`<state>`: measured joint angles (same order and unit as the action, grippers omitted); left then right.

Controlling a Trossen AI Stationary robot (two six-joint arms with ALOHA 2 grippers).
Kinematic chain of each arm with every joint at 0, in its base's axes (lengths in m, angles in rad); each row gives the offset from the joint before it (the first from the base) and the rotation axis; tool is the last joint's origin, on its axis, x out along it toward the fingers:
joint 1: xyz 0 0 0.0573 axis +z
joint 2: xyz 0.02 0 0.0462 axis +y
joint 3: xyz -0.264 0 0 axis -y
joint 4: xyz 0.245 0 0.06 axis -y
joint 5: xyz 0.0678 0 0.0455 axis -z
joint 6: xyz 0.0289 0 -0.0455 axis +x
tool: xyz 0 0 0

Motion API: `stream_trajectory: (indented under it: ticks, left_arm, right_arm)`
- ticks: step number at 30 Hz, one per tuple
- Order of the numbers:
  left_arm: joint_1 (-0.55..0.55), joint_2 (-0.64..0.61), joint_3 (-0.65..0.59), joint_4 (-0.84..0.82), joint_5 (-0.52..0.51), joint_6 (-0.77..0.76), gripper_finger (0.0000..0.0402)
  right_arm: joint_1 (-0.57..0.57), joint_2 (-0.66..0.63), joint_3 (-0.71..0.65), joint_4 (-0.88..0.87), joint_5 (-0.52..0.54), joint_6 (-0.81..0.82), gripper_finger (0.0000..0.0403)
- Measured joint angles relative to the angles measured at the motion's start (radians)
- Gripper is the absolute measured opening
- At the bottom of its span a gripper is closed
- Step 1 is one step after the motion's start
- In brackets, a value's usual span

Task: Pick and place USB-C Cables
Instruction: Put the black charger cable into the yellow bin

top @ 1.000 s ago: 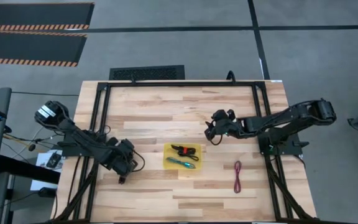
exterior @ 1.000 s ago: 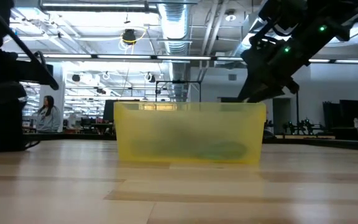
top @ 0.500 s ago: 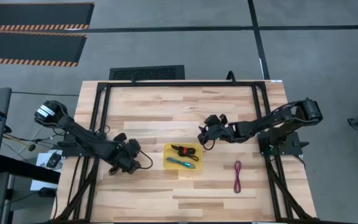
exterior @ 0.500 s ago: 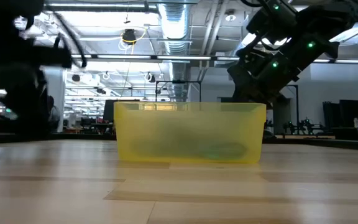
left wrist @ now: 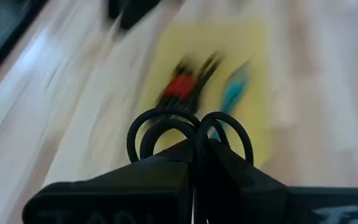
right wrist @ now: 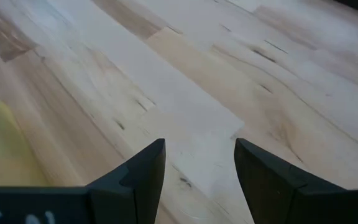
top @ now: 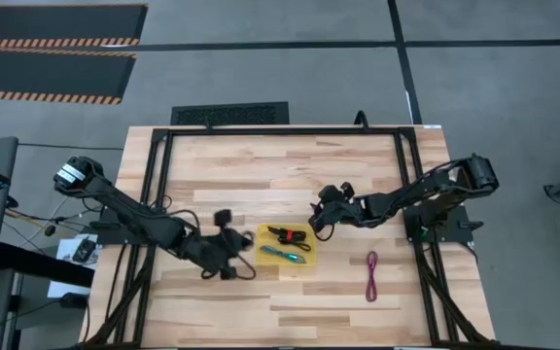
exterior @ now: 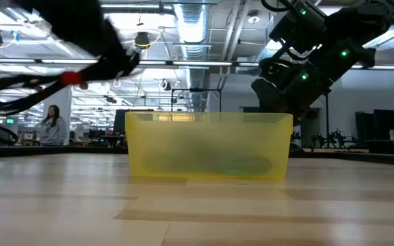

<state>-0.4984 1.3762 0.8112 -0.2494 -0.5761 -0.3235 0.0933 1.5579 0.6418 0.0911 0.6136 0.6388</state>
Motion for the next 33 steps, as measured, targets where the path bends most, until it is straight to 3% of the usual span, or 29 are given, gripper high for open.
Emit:
stream_trajectory:
  ticks: [5, 12, 15, 19, 27, 33]
  left_arm:
    - [0.0, 0.0, 0.001, 0.238, 0.059, 0.199, 0.0014]
    - [0.026, 0.0, 0.001, 0.364, 0.074, 0.291, 0.0015]
    - [0.07, 0.008, 0.004, 0.395, 0.174, 0.264, 0.001]
    - [0.131, 0.085, 0.068, 0.327, 0.232, 0.258, 0.0004]
    - [0.207, 0.306, 0.41, 0.024, 0.254, 0.39, 0.0008]
    - [0.214, 0.453, 0.587, -0.016, 0.254, 0.515, 0.0008]
  right_arm:
    - [0.006, 0.0, 0.0, 0.013, 0.0, 0.0, 0.0216]
    - [0.005, 0.0, 0.0, 0.015, -0.001, 0.007, 0.0216]
    - [0.012, 0.0, 0.0, 0.014, 0.001, 0.007, 0.0216]
    - [0.012, 0.0, 0.0, 0.011, 0.008, -0.009, 0.0216]
    - [0.028, 0.0, -0.001, -0.04, 0.01, -0.005, 0.0216]
    - [0.068, 0.0, -0.001, -0.149, 0.014, 0.054, 0.0216]
